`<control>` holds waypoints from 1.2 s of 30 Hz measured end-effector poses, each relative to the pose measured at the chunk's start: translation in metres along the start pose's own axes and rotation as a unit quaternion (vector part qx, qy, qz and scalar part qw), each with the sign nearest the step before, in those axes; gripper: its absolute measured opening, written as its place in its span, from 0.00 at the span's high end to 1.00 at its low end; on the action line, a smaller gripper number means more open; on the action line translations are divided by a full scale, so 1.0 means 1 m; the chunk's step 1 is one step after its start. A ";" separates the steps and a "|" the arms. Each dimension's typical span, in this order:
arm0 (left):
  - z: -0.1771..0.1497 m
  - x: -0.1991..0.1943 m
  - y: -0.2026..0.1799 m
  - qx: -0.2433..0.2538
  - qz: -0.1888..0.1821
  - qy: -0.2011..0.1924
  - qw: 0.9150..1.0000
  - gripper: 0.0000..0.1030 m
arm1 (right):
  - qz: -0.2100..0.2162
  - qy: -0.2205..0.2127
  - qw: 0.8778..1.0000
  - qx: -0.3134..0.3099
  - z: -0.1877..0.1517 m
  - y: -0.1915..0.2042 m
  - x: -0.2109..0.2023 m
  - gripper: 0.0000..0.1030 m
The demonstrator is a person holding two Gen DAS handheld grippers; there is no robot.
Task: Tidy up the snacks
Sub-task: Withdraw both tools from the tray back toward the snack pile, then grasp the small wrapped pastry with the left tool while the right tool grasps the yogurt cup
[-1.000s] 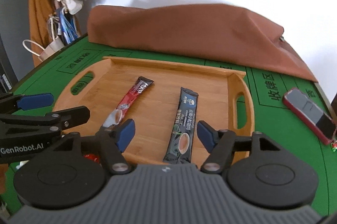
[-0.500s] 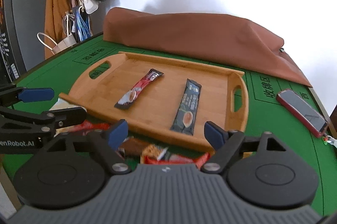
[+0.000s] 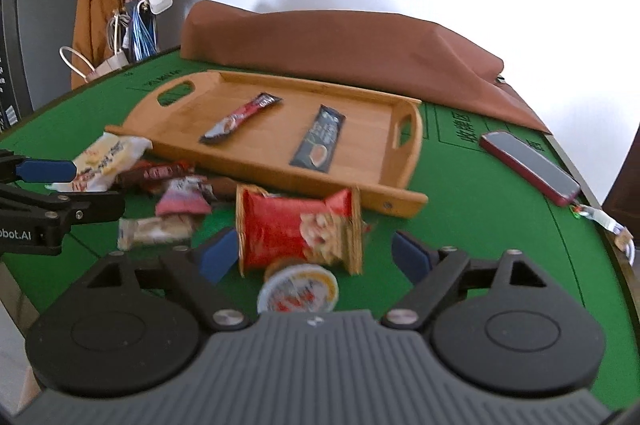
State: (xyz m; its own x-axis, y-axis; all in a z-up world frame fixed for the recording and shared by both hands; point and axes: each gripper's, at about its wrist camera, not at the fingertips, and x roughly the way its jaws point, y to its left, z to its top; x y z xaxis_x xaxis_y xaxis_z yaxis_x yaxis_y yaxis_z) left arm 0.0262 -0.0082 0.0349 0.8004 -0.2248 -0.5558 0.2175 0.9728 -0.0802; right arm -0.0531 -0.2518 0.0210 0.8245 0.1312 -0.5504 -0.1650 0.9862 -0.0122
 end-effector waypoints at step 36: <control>-0.009 0.048 -0.036 0.073 -0.028 0.050 0.996 0.55 | 0.032 0.040 0.998 -0.024 -0.022 0.005 0.019 0.35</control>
State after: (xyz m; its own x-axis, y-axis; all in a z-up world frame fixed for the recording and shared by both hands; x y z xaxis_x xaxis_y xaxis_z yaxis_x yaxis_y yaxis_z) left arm 0.0517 -0.0534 0.0032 0.7274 -0.2640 -0.6333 0.3447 0.9387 0.0046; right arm -0.0497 -0.2470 -0.0079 0.7664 0.1842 -0.6154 -0.2432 0.9699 -0.0127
